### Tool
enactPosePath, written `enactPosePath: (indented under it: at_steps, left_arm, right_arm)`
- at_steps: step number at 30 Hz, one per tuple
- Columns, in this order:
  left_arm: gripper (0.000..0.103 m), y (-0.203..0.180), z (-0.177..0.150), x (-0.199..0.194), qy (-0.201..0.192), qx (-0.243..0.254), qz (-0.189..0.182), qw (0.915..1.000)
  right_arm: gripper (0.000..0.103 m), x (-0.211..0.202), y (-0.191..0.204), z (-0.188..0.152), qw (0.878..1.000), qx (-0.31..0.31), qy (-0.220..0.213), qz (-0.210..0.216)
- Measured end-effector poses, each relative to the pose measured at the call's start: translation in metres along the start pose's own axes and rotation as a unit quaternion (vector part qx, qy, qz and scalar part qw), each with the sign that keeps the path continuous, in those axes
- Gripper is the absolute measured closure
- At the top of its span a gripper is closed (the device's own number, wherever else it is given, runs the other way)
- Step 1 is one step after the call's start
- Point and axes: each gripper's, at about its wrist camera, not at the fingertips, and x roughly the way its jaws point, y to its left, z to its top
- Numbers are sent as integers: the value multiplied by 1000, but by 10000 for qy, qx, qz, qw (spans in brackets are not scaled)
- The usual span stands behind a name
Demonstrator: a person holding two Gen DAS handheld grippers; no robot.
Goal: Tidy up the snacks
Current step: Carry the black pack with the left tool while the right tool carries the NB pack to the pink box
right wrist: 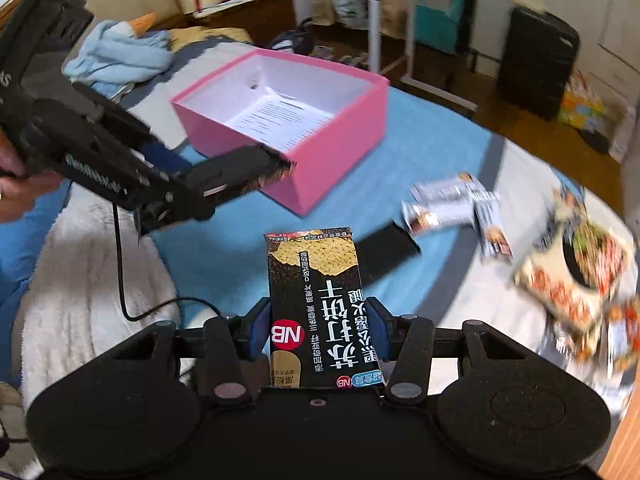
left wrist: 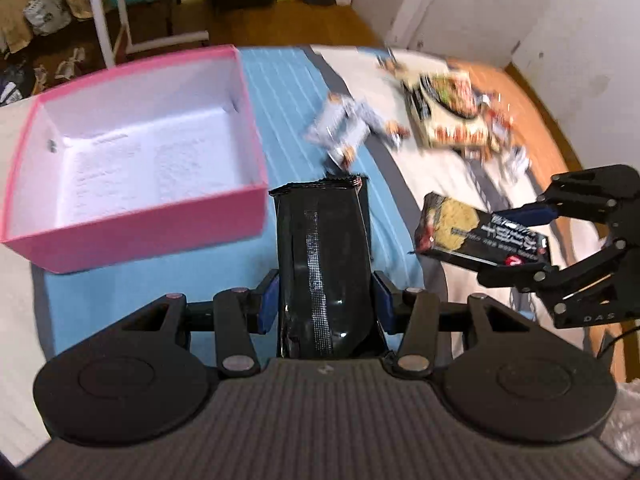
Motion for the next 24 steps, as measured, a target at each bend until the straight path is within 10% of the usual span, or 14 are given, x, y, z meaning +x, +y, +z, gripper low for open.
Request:
enactPosePath:
  at_steps: [11, 24]
  left_arm:
    - [56, 93, 32, -6, -824, -1015, -40, 9914]
    - [56, 156, 98, 72, -931, -1958, 1284, 9677]
  right_arm:
    - [48, 40, 19, 95, 9955, -531, -763, -182]
    - [48, 139, 19, 169, 9838, -1437, -892, -595]
